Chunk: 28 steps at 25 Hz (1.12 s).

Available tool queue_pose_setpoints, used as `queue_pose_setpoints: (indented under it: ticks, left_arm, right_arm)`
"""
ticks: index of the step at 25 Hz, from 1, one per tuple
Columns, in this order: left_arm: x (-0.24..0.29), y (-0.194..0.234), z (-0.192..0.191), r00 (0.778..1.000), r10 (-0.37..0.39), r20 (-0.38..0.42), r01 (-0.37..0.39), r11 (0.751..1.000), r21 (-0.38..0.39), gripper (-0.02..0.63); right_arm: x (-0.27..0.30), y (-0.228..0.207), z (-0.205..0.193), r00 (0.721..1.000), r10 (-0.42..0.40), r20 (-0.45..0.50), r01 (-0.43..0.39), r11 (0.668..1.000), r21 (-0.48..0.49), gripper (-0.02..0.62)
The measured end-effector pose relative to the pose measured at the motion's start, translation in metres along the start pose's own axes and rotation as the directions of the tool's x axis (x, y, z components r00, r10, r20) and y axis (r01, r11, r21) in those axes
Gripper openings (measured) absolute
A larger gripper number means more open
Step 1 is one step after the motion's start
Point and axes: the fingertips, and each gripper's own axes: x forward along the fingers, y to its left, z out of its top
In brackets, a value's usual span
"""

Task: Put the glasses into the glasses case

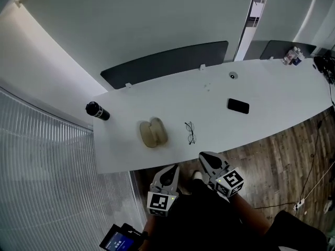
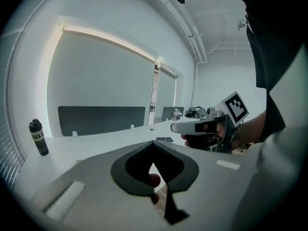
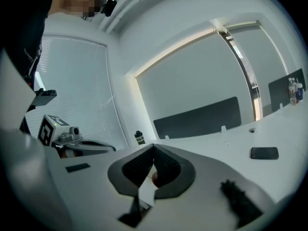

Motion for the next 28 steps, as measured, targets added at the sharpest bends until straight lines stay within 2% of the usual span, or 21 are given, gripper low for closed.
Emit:
queue_pose_setpoints:
  ticks: [3, 5, 9, 13, 16, 19, 22, 28]
  left_arm:
    - [0.000, 0.010, 0.008, 0.999, 0.037, 0.012, -0.036, 0.997, -0.072, 0.006]
    - [0.001, 0.020, 0.001, 0.999, 0.043, 0.018, -0.041, 0.997, -0.069, 0.006]
    - [0.007, 0.046, 0.003, 0.999, 0.035, 0.014, -0.035, 0.999, -0.005, 0.006]
    - [0.018, 0.088, 0.014, 0.998, 0.026, 0.051, -0.022, 0.997, -0.077, 0.006]
    - [0.022, 0.116, 0.022, 0.997, -0.011, 0.075, 0.016, 0.997, -0.069, 0.006]
    - [0.033, 0.137, 0.020, 0.996, -0.078, 0.040, 0.079, 0.997, -0.027, 0.006]
    - [0.031, 0.150, 0.008, 0.992, -0.127, -0.012, 0.127, 0.992, -0.024, 0.006]
    - [0.037, 0.179, 0.006, 0.984, -0.168, -0.054, 0.166, 0.986, -0.035, 0.006]
  right_arm:
    - [0.011, -0.016, -0.005, 1.000, 0.000, -0.031, 0.000, 1.000, 0.002, 0.008]
    - [0.020, -0.021, -0.003, 0.999, -0.003, -0.035, 0.003, 1.000, 0.005, 0.008]
    - [0.045, -0.025, 0.008, 0.999, -0.016, -0.035, 0.017, 0.999, 0.036, 0.008]
    - [0.081, -0.020, 0.020, 0.998, -0.019, -0.053, 0.018, 1.000, -0.007, 0.008]
    - [0.101, -0.004, 0.025, 0.998, 0.002, -0.070, -0.002, 1.000, -0.008, 0.006]
    - [0.127, 0.001, 0.029, 0.996, 0.004, -0.087, -0.005, 1.000, -0.010, 0.007]
    - [0.144, 0.011, 0.030, 0.997, 0.003, -0.071, 0.001, 0.999, 0.053, 0.007]
    - [0.173, 0.008, 0.026, 0.997, -0.034, -0.063, 0.039, 0.996, 0.082, 0.006]
